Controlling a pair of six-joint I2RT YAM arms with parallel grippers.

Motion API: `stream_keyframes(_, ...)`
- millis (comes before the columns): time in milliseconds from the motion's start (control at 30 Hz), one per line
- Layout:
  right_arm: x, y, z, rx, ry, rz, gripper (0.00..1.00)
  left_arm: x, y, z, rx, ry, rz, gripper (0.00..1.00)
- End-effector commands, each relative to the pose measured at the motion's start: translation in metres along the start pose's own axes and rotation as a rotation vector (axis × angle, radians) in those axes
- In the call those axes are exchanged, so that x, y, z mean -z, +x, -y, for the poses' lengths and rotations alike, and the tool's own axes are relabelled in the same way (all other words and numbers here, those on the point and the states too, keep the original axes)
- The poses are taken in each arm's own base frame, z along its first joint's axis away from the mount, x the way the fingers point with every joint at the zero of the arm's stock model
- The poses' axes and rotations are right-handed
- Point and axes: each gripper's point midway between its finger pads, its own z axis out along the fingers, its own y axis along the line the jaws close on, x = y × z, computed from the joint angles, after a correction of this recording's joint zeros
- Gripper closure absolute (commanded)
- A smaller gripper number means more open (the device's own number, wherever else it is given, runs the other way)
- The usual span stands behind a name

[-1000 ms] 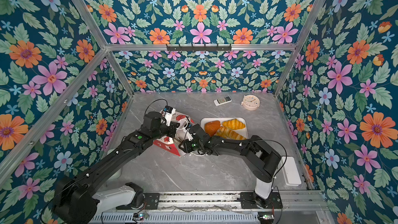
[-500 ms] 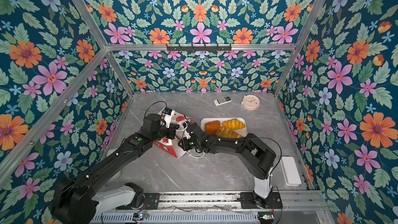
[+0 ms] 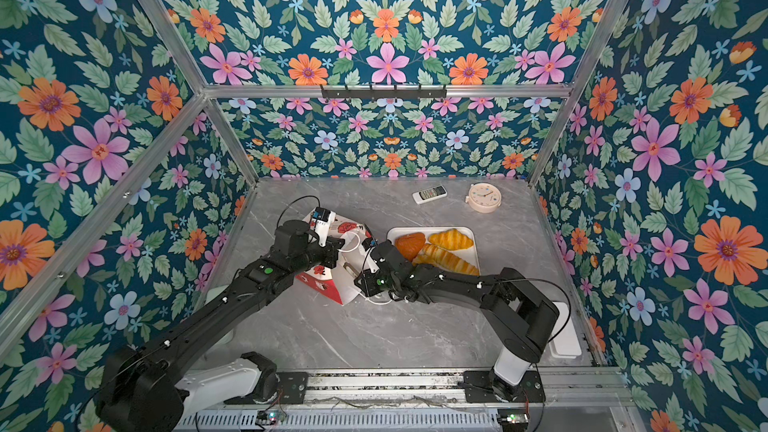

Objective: Take the fake bread out of the paper bag
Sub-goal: 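Pinch the last ring bread in the bag with tongs while left gripper tilts bag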

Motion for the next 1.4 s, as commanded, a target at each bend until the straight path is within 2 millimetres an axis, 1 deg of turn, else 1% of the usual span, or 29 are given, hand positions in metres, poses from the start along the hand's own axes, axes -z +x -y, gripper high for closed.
stream_keyframes(0,0.003,-0.010,-0.003,0.043,0.001,0.031,0.75,0.001,-0.008,0.000,-0.002,-0.001,0.033,1.00)
stream_keyframes(67,0.003,-0.015,-0.002,0.058,0.022,0.040,0.69,0.001,-0.008,0.000,-0.002,0.000,0.033,1.00)
stream_keyframes(133,0.002,-0.018,0.003,0.063,0.051,0.052,0.66,0.002,-0.007,0.000,-0.001,-0.001,0.032,1.00)
stream_keyframes(200,0.003,-0.022,0.008,0.056,0.081,0.069,0.65,0.002,-0.008,0.001,-0.001,0.001,0.034,1.00)
stream_keyframes(300,0.003,-0.025,0.010,0.053,0.099,0.067,0.64,0.004,-0.008,0.001,-0.001,0.000,0.037,1.00)
stream_keyframes(500,-0.006,-0.021,0.013,0.051,0.117,0.026,0.63,0.005,-0.009,0.000,-0.003,-0.005,0.041,1.00)
stream_keyframes(800,-0.019,-0.015,0.017,0.036,0.132,-0.024,0.60,-0.002,-0.008,0.002,0.013,0.016,0.048,1.00)
stream_keyframes(1033,-0.031,-0.020,0.018,0.027,0.135,-0.030,0.61,-0.003,-0.009,0.005,0.021,0.035,0.053,1.00)
stream_keyframes(1233,-0.047,-0.022,0.016,-0.009,0.109,-0.044,0.67,-0.002,-0.009,0.006,0.022,0.039,0.057,1.00)
stream_keyframes(1367,-0.051,-0.021,0.017,-0.022,0.111,-0.047,0.71,-0.001,-0.008,0.005,0.023,0.033,0.061,1.00)
